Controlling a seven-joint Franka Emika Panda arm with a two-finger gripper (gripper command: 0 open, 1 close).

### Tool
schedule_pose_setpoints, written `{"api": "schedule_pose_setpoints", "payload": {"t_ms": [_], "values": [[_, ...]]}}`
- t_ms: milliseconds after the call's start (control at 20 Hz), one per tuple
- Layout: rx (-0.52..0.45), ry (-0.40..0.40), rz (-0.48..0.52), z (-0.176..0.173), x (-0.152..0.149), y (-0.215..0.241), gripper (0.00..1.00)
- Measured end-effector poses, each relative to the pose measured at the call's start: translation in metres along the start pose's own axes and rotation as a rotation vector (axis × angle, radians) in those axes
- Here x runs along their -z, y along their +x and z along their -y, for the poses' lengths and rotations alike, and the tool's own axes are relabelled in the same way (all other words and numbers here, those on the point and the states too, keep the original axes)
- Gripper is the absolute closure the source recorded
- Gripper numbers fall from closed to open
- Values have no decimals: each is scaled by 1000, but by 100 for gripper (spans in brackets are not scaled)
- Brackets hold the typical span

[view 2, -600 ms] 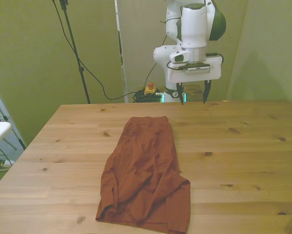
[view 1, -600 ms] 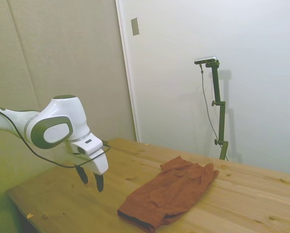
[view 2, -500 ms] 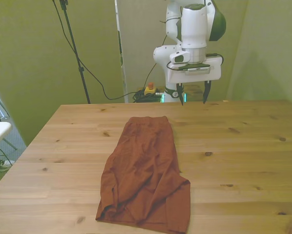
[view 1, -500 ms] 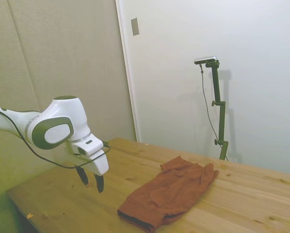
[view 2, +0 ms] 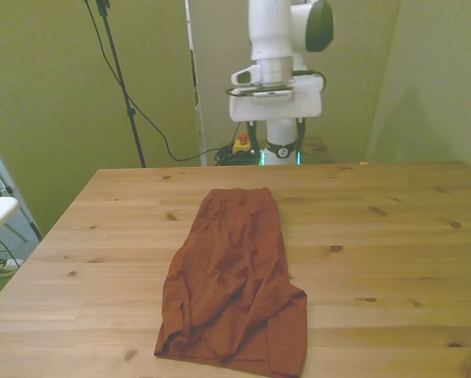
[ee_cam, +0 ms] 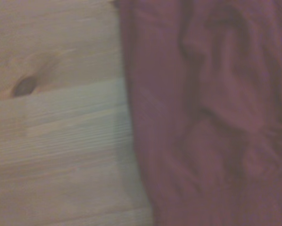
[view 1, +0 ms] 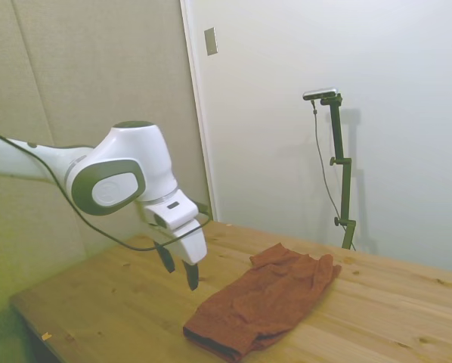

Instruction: Unfold the shorts

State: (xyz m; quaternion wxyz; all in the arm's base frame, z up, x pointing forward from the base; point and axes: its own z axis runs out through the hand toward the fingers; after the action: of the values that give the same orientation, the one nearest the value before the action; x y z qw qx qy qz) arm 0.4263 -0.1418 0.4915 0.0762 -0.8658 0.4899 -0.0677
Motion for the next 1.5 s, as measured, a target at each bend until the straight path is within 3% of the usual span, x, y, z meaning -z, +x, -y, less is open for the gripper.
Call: {"api": "schedule_pose_setpoints", "payload": {"t_ms": [200,400,600,950,1350,1500], "values": [[-45,12,58,-33,2,53,0],[-88,3,146,-77,-27,105,0],[-115,-10,171,-81,-36,115,0],[-209,-18,299,-85,-69,174,0],[-174,-65,370,-76,-100,186,0],[-119,-62,391,-73,-105,183,0]]}}
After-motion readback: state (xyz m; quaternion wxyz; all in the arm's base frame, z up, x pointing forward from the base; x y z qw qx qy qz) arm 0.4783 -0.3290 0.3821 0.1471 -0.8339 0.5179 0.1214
